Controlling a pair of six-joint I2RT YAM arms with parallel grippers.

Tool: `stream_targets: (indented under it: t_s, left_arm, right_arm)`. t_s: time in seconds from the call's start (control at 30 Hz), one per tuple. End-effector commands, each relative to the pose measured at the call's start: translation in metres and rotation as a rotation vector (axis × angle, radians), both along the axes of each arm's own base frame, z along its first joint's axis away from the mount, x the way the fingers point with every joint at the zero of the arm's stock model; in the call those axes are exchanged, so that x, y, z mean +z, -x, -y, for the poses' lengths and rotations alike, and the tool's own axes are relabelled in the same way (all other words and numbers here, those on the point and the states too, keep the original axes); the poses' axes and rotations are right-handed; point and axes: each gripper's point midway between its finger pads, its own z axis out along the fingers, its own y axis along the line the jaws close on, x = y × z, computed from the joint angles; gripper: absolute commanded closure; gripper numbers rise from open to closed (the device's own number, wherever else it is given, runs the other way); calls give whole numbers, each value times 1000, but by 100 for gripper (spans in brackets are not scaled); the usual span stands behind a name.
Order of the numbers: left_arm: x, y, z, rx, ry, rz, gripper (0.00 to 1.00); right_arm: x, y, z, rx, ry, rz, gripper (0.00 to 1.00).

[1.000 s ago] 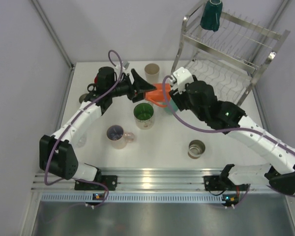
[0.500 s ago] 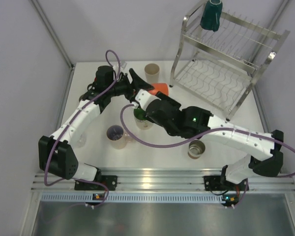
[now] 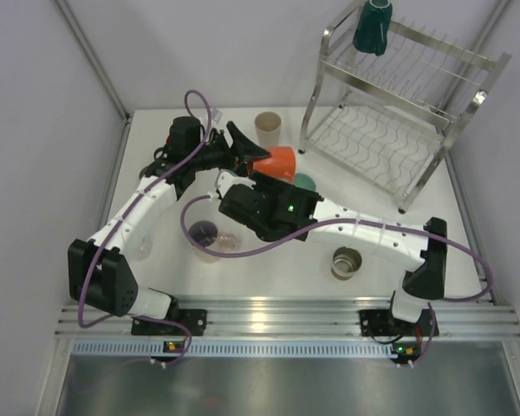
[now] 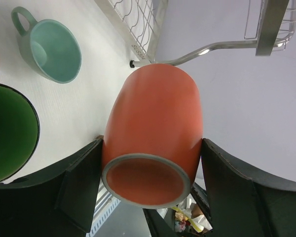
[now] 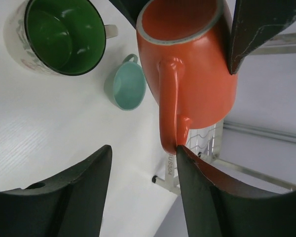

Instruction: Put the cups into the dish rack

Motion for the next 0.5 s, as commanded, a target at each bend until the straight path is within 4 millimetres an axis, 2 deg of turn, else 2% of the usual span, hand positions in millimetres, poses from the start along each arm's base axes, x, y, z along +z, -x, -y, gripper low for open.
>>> stream_targets:
  t_s: [0.0, 0.3, 0.47]
  left_arm:
    - [44, 1, 0, 1, 69, 110, 100]
    - [34, 1, 0, 19, 68, 72, 100]
    - [27, 0, 0, 21, 62, 53, 100]
  right_arm:
    - [10, -6, 1, -42, 50, 62, 45]
    - [4, -18, 1, -97, 123, 114, 52]
    - [4, -23, 5, -115, 146, 156, 48]
